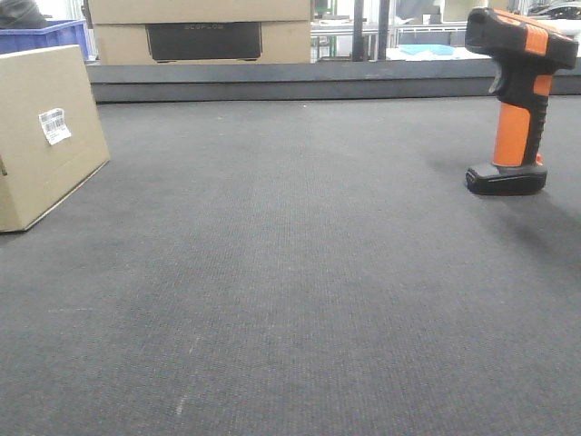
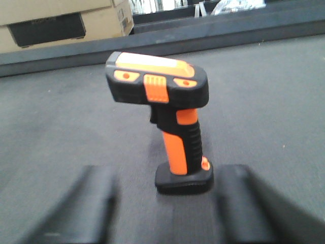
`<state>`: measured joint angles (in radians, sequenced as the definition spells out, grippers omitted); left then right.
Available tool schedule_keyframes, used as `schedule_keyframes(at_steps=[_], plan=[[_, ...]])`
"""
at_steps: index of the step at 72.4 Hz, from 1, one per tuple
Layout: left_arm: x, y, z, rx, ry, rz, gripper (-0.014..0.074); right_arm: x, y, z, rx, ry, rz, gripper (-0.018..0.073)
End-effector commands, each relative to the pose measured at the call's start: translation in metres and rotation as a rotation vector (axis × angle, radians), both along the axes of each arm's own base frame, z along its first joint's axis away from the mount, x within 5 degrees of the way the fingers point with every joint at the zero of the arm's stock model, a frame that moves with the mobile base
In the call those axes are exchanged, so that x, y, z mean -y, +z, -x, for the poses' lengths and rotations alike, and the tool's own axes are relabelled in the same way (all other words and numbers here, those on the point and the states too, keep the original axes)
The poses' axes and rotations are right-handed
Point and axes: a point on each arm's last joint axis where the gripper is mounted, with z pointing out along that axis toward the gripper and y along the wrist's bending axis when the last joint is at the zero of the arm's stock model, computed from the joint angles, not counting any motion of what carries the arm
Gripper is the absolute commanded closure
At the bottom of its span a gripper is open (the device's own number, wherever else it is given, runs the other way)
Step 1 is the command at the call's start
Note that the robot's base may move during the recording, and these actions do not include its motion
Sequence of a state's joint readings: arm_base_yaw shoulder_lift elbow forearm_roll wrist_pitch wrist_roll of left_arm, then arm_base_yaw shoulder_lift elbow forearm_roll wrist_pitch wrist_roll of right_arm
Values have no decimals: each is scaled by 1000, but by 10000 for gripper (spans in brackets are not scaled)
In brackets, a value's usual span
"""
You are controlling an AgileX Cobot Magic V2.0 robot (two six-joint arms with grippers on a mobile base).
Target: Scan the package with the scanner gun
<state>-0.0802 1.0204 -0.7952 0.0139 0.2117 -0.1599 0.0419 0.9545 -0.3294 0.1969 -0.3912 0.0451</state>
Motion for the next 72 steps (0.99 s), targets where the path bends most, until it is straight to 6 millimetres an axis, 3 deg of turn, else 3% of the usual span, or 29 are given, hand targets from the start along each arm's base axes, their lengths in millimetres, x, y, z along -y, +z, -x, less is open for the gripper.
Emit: schedule_keyframes(at_steps=[1,10,15,24,49,72], plan=[[0,-5,18,63,0,40,707,-1,4,8,2,16,10,405],[-2,-14,37,69,1,40,707,-4,13,25,5,67,84,641],[-3,-13,45,91,5,42,707,-4,17,34,15,77,103,729],[-10,-18,56,164,24,-15,707,-4,25,49,37,82,101,727],[-20,-74,112,368,92,-14,707,-3,8,78,30,88,98,727],[-19,-63,145,533,94,-18,707,-3,21,107,172,85,98,727]])
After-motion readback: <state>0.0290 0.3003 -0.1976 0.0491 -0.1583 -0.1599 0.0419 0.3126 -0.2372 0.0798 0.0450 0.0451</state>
